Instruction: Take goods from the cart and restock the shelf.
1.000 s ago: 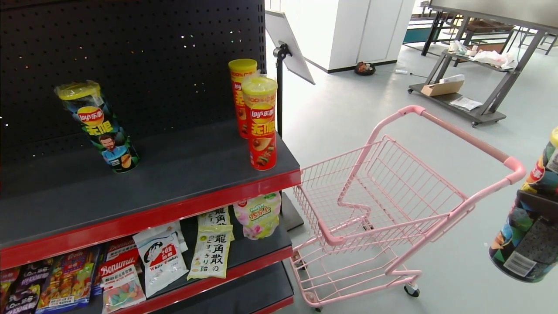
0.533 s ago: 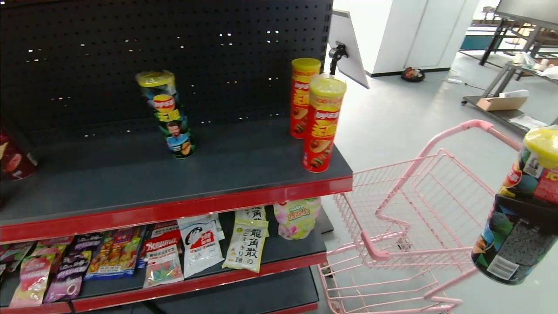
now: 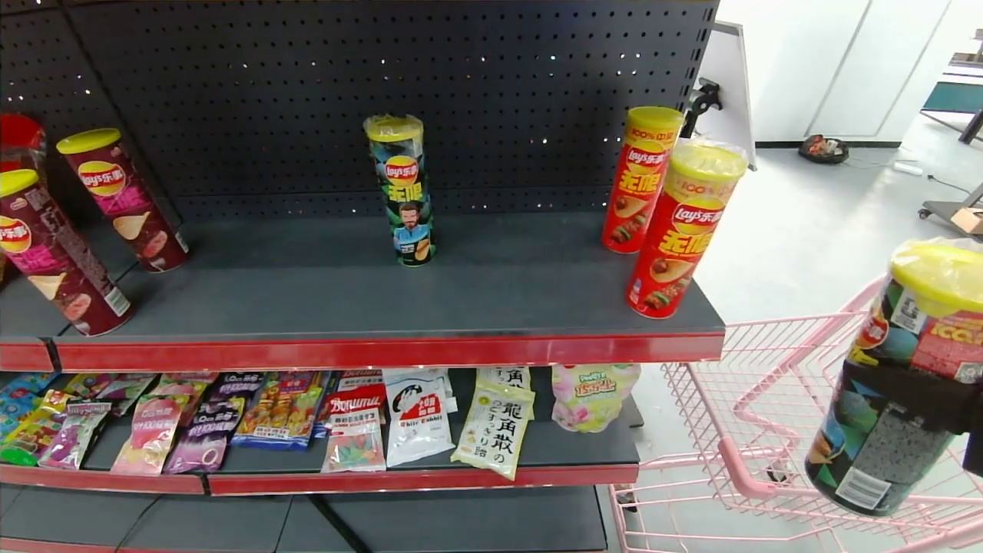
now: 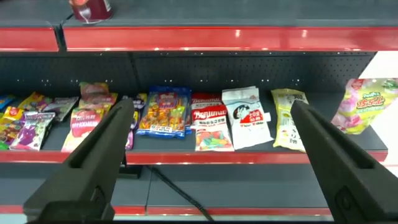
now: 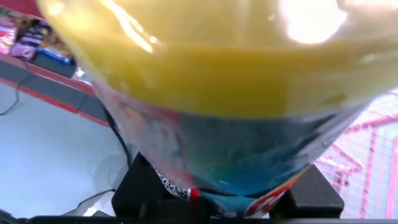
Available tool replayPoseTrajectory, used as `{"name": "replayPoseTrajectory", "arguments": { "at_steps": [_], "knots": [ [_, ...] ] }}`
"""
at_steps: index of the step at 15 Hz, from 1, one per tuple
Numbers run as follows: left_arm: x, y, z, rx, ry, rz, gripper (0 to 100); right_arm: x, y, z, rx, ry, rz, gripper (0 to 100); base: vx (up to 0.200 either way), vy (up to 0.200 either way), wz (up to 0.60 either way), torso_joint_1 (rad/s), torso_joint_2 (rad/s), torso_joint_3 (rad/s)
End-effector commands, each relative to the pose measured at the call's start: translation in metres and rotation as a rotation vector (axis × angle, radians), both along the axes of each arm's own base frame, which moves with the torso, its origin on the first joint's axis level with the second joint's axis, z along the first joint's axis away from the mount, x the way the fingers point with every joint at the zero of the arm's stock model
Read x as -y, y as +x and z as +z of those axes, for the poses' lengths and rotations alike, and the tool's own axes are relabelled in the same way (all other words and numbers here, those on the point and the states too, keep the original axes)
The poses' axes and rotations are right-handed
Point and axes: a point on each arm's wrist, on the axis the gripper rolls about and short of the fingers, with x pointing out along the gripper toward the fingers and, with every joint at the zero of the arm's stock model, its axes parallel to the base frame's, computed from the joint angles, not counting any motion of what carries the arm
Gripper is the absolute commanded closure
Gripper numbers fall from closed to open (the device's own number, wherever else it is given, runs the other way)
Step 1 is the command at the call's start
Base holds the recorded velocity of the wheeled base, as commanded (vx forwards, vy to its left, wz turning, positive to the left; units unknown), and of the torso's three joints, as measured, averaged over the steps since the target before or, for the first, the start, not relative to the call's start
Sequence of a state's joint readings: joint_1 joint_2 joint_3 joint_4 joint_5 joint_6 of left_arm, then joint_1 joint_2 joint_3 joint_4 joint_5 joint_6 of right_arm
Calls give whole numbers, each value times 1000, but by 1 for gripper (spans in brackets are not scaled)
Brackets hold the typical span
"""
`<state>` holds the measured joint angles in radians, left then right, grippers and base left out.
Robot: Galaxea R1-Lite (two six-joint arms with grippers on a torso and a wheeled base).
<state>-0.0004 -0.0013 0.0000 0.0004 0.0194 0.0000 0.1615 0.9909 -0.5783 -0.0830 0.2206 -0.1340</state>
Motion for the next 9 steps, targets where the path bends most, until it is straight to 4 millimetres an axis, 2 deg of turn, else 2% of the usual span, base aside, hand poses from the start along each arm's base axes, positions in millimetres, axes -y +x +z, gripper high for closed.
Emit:
{"name": "replayPoseTrajectory", "arguments": {
  "at_steps": [1,3,4,9],
  "knots": [
    [0,0,0,-2,0,1,0,-9,-6,-7,13,13,97,100,0,0,0,0,0,0],
    [0,0,0,-2,0,1,0,-24,-18,-14,18,35,329,100,0,0,0,0,0,0],
    [0,0,0,-2,0,1,0,-27,-20,-17,11,33,365,100,0,200,0,2,2,-2],
    [0,0,0,-1,0,1,0,-28,-20,-16,17,29,374,100,0,200,0,4,1,-4]
  ]
}}
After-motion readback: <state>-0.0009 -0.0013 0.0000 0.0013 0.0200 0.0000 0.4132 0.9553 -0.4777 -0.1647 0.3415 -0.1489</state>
